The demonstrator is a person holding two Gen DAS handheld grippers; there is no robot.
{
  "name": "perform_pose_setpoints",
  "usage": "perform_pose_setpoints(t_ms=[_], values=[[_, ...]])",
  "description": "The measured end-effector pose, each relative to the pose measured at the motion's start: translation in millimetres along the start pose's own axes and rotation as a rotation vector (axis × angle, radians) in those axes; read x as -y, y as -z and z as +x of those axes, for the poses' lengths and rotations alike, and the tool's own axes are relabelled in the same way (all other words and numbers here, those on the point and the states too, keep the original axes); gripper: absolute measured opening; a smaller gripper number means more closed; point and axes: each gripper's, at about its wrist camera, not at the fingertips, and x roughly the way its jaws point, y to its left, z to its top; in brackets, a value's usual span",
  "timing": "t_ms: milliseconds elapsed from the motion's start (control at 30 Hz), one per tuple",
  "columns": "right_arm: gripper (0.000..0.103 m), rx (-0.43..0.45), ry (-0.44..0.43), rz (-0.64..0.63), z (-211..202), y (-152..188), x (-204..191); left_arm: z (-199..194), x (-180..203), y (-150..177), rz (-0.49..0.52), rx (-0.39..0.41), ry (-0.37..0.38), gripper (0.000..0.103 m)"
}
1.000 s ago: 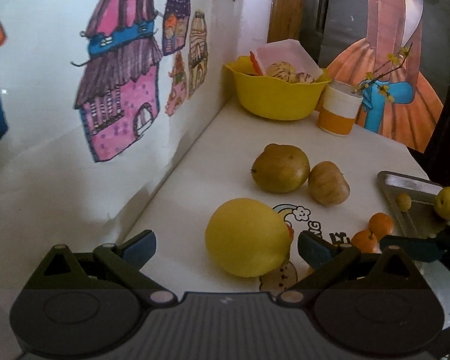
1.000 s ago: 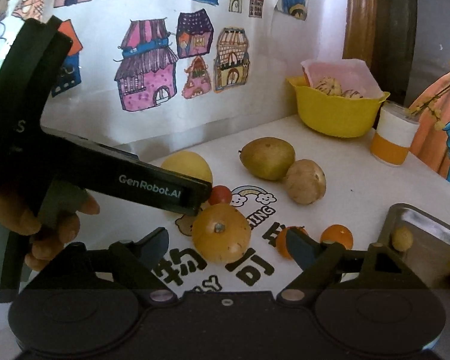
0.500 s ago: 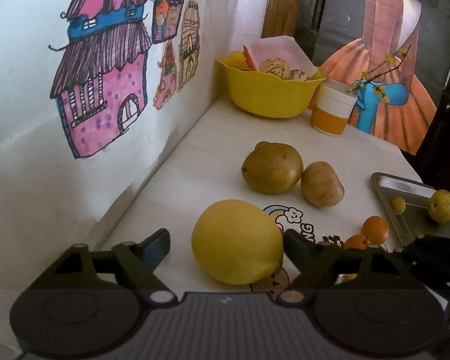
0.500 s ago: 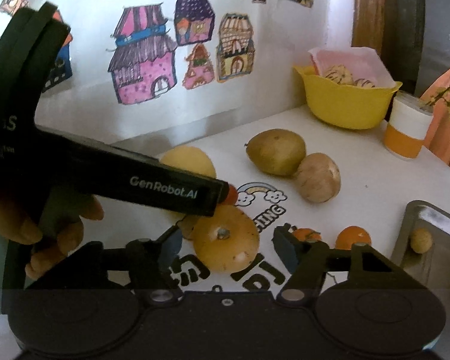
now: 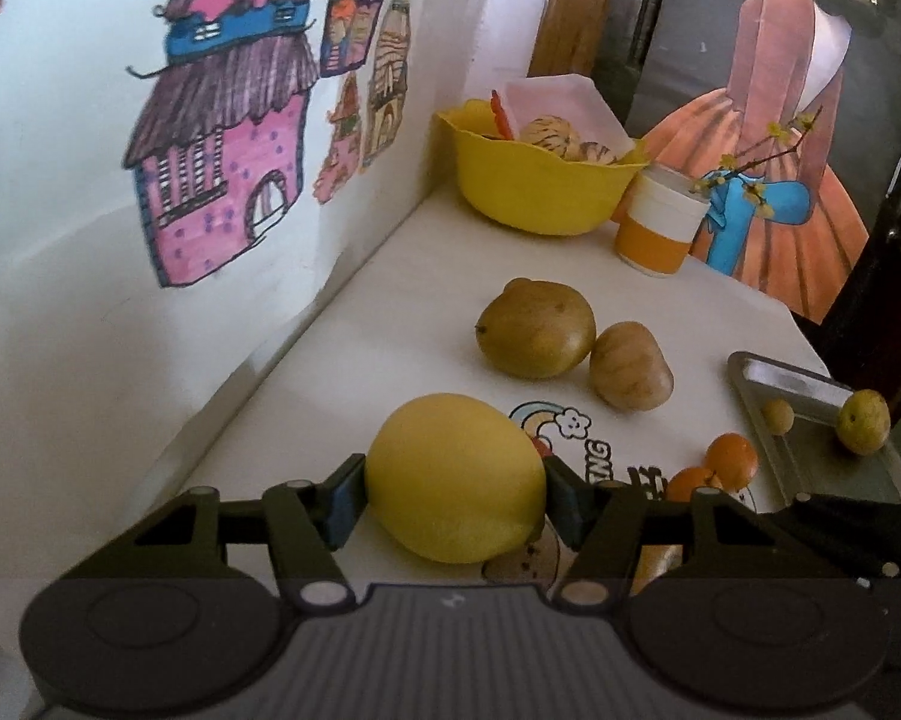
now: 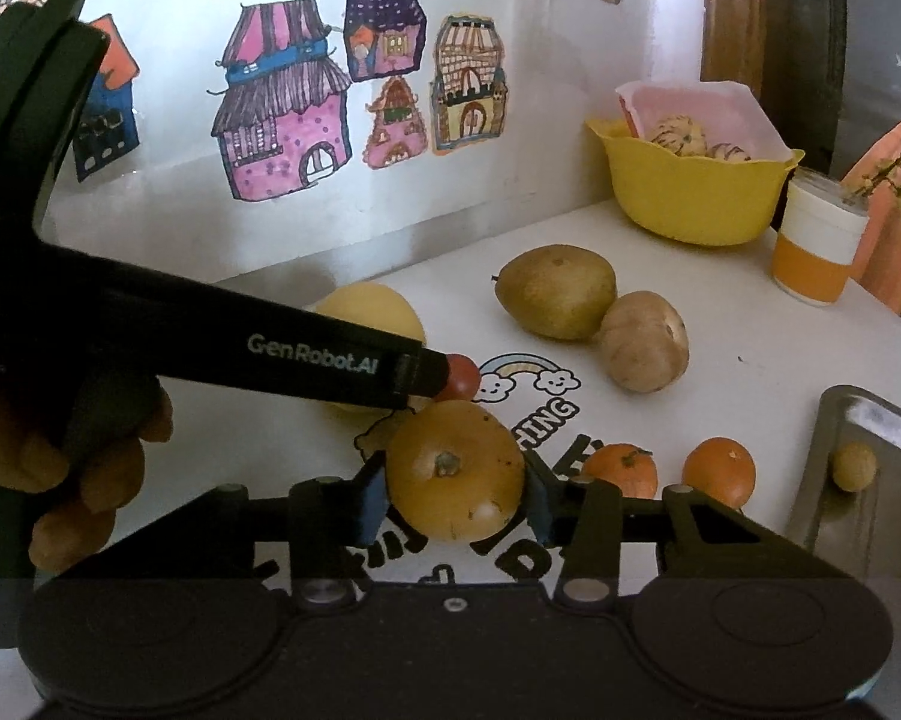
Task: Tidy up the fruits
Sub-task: 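Lower the right tool onto the round orange fruit and close it, then close the left tool around the lemon, then carry the orange fruit with the right tool while the left tool carries the lemon onto the tray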
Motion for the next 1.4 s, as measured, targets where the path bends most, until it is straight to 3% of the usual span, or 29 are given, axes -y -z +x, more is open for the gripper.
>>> perform_pose_setpoints(t_ms=[267,567,967,1400], values=[[0.047,0.011,-0.032,0.047,-29,13,3,-24,10,8,0.020,-0.006,-0.009,0.065],[0.047,0.061,-0.017,0.145,-86,29,24,-44,50,12,0.055,-0.012,0.050,0.065],[0.047,0.104,0.166,0.195,-155,60,94,-34,132,8,0.091,0.008,0.167,0.065],[0.047,0.100,0.259,0.238,-145,81,161,11,188,8,0.104,-0.027,0.200,0.065]])
